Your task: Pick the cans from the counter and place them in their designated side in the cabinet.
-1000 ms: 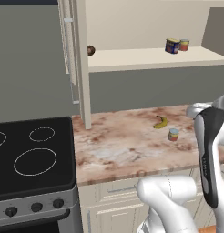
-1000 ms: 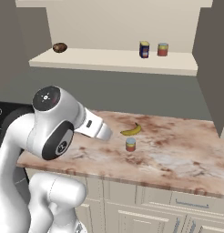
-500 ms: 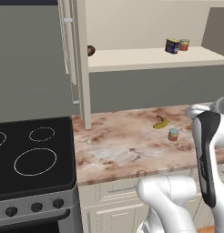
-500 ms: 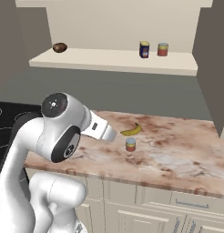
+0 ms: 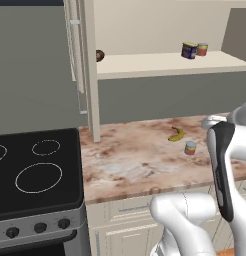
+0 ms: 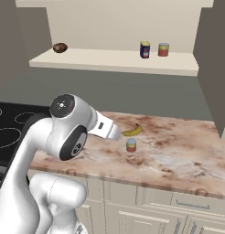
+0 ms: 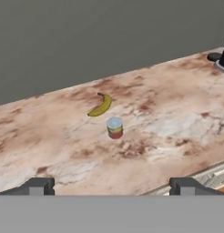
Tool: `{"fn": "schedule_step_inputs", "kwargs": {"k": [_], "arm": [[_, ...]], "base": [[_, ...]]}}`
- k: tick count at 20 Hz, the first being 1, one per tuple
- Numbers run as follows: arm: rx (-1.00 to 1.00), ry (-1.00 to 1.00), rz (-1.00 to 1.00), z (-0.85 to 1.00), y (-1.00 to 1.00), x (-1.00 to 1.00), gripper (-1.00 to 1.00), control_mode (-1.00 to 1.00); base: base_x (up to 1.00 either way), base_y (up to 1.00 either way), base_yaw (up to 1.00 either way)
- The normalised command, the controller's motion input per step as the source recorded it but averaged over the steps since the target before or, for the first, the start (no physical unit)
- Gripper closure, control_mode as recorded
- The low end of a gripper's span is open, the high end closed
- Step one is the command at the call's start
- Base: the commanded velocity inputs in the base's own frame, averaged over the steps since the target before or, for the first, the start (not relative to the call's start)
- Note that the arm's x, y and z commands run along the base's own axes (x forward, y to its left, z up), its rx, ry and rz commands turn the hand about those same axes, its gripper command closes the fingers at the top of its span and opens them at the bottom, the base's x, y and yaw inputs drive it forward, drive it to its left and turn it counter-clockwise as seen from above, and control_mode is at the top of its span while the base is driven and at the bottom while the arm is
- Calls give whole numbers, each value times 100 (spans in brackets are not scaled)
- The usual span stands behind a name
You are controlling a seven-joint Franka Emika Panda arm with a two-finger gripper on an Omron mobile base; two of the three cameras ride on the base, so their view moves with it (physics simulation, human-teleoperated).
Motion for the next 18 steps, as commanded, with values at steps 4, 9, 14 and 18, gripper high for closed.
{"fn": "schedule_step_inputs", "kwargs": {"k": [4,9,14,18], "arm": [[0,6,0,-17,-7,12,-100,-100],[-1,10,0,-26,-2,10,-100,-100],[0,5,0,-20,0,9,-100,-100],[0,0,0,-13,-3,11,-100,-100]], "base": [[0,0,0],[0,0,0],[0,0,0],[0,0,0]]}}
